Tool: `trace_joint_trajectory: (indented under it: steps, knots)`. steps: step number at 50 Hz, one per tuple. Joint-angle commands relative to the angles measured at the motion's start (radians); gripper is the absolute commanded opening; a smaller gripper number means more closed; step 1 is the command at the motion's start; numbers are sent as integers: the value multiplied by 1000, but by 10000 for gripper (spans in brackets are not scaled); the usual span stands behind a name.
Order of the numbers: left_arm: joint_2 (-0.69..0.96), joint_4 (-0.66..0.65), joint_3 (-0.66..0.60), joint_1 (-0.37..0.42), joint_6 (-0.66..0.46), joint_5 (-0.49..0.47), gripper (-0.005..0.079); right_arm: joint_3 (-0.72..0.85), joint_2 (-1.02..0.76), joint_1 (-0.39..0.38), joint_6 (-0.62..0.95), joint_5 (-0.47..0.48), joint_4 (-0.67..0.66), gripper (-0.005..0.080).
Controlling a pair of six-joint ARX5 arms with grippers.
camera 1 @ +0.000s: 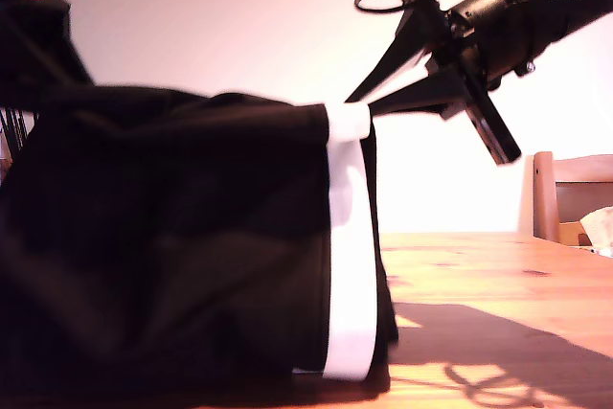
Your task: Fold the shorts in front of you. After folding it, place it to the left side.
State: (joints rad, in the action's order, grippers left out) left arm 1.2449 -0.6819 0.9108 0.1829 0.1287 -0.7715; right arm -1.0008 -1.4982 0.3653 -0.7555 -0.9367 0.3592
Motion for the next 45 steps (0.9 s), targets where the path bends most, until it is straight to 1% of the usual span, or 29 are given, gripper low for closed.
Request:
trace_joint_trajectory:
  steps: [1, 10, 13, 19, 28, 36, 45]
  knots:
    - [-9, 21, 30, -13, 3, 8, -21, -12, 2, -11, -2, -8, -12, -11]
    - [-9, 27, 79, -30, 3, 22, -21, -13, 2, -15, -35, -35, -51, -11]
    - [-9, 36, 89, -38, 3, 22, -21, -14, 2, -15, -57, -48, -91, -11]
    - [-8, 54, 91, -45, 3, 34, -21, -16, 2, -19, -76, -48, -131, -11]
    - [-7, 106, 90, -45, 3, 50, -21, -16, 2, -39, -86, -43, -143, -11]
    - [17, 161, 91, -45, 2, 106, -21, -17, 2, -53, -88, 25, -154, -11]
    - [111, 208, 91, -45, 2, 111, -21, -17, -1, -53, -87, 84, -165, -11]
